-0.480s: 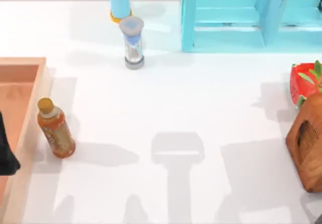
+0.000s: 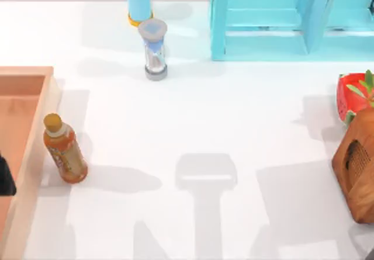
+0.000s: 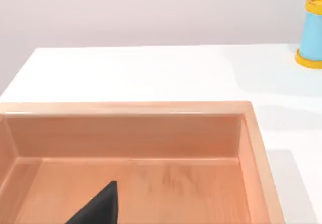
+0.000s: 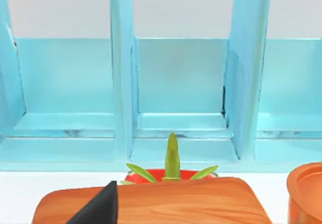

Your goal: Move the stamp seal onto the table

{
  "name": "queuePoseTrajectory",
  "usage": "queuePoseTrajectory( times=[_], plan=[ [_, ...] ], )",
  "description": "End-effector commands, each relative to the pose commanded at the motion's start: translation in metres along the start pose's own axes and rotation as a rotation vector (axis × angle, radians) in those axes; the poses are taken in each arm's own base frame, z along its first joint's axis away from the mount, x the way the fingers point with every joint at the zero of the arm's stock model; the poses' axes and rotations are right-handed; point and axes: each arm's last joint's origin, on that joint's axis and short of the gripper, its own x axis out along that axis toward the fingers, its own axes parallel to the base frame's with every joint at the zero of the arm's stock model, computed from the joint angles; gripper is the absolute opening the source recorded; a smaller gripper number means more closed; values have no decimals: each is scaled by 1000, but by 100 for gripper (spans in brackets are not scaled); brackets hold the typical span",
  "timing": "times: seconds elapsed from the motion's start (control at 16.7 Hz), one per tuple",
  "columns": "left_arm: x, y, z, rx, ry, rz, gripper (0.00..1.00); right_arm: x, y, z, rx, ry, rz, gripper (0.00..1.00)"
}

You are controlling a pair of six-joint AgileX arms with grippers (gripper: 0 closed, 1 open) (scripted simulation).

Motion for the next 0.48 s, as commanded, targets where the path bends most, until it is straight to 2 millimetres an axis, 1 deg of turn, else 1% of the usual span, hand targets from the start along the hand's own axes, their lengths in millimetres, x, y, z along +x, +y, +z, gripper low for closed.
queuePoseTrajectory(
  times=[0.24, 0.48],
  plan=[
    [12, 9, 30, 41, 270, 33, 100, 0, 0, 0, 0, 0, 0, 100],
    [39, 24, 59, 68, 577, 47, 100, 0, 0, 0, 0, 0, 0, 100]
  ],
)
